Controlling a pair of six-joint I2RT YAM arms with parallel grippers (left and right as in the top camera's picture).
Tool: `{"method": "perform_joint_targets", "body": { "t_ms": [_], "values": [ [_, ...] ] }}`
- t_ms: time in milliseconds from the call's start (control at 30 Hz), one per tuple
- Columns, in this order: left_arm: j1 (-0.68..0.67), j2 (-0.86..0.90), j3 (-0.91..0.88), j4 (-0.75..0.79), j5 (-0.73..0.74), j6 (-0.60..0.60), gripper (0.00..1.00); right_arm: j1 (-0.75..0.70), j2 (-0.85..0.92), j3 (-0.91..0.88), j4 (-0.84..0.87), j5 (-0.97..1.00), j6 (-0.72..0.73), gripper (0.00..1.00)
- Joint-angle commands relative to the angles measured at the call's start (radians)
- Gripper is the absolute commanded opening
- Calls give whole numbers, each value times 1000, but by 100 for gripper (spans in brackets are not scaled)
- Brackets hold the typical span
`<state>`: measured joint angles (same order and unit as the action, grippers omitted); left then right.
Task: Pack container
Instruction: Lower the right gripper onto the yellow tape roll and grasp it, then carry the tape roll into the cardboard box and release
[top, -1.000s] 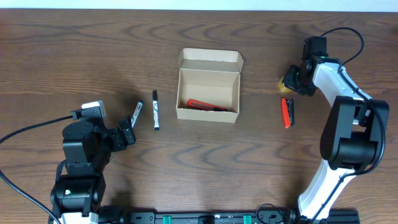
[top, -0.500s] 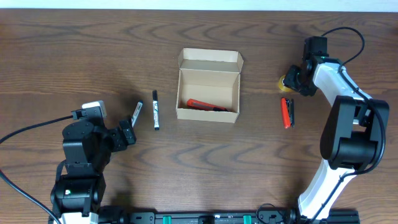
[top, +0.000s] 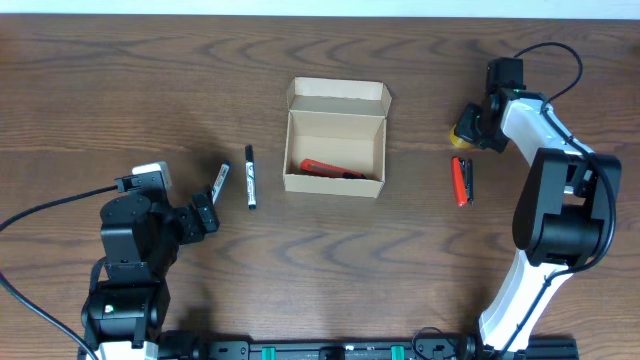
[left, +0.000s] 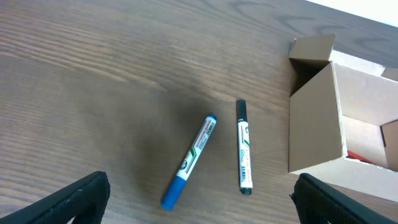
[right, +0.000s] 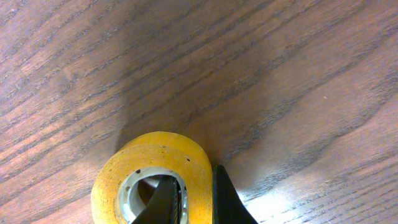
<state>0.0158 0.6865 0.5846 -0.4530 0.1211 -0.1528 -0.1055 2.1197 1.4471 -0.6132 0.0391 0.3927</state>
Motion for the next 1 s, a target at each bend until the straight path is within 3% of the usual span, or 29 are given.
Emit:
{"method": "perform_joint_targets", "body": {
  "t_ms": [0,233,533,767,900,967],
  "values": [
    [-3,-1,26,-3,3,15,95,2,61,-40,-24,-50,-30,1],
    [-3,-1,26,-4,3,15,95,27,-113,-37,-35,-51,-108,2],
    [-3,-1,26,-7,3,15,95,171,-422,-35,-8,-71,-357,1],
    [-3,-1,26,-8,3,18,95,357,-565,-35,-16,-355,-851,1],
    [-3,-1,26,-12,2,18,95,477,-570,-35,-82,-370,-1118,1],
    [-3,-1,26,-12,2,19,95,529,-564,-35,-94,-323,-1155,1]
  ]
}}
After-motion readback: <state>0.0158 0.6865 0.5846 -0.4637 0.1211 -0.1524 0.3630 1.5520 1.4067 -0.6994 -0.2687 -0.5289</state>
